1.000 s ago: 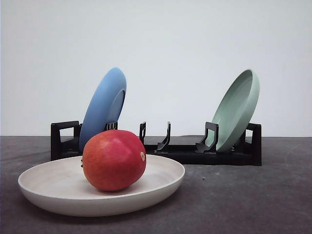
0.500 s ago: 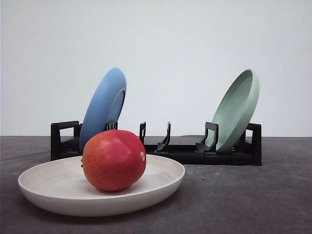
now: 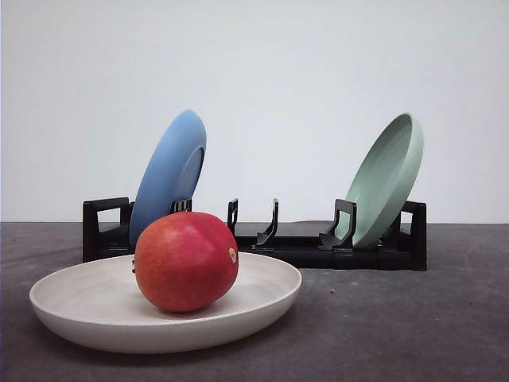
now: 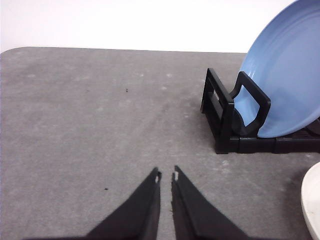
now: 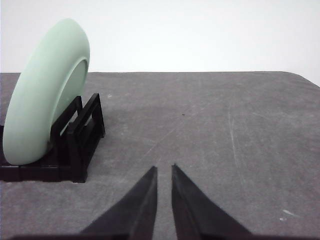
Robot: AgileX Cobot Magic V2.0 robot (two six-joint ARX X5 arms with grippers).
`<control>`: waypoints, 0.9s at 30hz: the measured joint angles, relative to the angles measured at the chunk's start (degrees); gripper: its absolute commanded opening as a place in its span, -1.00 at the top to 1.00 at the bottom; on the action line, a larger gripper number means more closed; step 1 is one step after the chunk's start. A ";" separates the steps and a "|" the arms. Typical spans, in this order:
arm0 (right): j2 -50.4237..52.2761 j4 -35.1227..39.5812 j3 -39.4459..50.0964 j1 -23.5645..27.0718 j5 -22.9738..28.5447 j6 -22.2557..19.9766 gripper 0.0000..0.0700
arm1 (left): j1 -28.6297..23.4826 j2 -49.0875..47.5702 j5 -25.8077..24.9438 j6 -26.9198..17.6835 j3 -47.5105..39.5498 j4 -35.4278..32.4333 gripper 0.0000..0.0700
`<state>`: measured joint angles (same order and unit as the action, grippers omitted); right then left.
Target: Place pomegranate in white plate
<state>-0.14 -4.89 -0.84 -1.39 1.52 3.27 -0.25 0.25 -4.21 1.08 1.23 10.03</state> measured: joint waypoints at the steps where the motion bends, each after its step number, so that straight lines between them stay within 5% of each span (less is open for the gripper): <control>1: 0.00 0.00 0.00 0.00 0.00 0.00 0.86 | 0.00 0.00 0.00 0.00 -0.01 0.02 0.94; 27: 0.00 0.00 0.00 0.00 0.00 0.00 0.86 | 0.00 0.00 0.00 0.00 -0.01 0.00 0.94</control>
<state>-0.14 -4.89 -0.84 -1.39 1.52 3.27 -0.25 0.25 -4.21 1.08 1.23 10.03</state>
